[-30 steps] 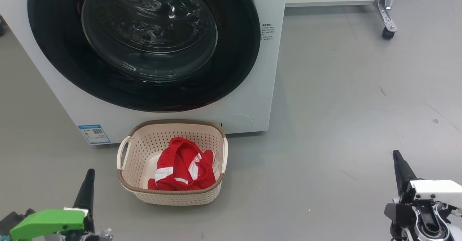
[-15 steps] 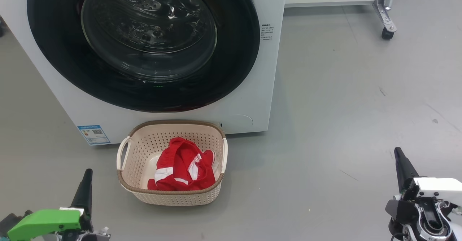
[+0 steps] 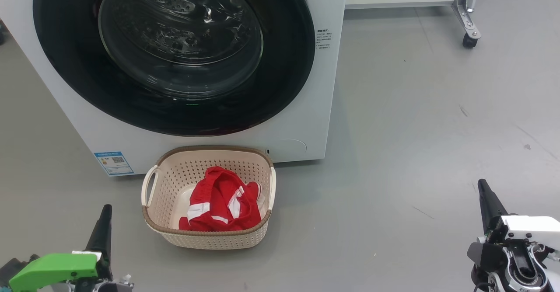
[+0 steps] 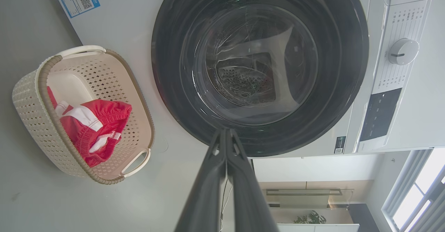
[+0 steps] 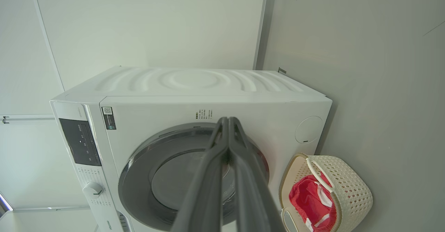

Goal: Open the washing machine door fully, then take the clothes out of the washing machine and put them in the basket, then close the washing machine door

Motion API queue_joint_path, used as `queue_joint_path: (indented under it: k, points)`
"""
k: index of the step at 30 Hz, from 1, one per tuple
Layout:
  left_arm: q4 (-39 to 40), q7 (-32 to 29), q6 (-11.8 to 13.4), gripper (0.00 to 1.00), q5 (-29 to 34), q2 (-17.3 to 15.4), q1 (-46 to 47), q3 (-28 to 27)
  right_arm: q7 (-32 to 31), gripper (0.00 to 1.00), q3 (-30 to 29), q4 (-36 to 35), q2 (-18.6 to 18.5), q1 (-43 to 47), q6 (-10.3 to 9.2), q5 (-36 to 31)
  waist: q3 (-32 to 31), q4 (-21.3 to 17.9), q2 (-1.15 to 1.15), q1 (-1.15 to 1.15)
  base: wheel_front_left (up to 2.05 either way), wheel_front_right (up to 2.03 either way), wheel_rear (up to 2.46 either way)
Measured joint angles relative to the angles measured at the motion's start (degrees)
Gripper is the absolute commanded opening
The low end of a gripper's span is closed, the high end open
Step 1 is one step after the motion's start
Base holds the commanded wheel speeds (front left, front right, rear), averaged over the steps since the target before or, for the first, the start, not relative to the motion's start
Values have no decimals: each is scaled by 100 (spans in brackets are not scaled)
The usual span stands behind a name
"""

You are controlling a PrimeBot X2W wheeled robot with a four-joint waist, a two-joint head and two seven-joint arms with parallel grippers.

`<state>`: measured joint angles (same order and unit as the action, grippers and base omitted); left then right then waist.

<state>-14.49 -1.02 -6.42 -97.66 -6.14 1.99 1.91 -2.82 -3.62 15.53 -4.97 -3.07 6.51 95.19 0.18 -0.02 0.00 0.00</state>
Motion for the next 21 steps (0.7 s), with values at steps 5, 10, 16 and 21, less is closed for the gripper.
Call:
queue_joint_path:
  k: [5,10,16,21]
  points:
    - [-13,0,-1,0,1,0,42,-4,0,0,-2,3,1,-1,9,0,0,0,0,0,0,0,0]
    - [-23,-1,-2,0,1,0,46,-7,-40,0,-4,9,4,-1,9,0,-1,0,0,0,0,0,0]
    - [-43,-26,-3,0,1,1,48,-10,-40,0,-7,16,11,-2,9,0,-1,0,0,0,0,0,0]
    - [-51,-29,-45,0,1,1,52,-12,-40,0,-9,24,12,-2,15,0,-2,1,0,0,0,0,0]
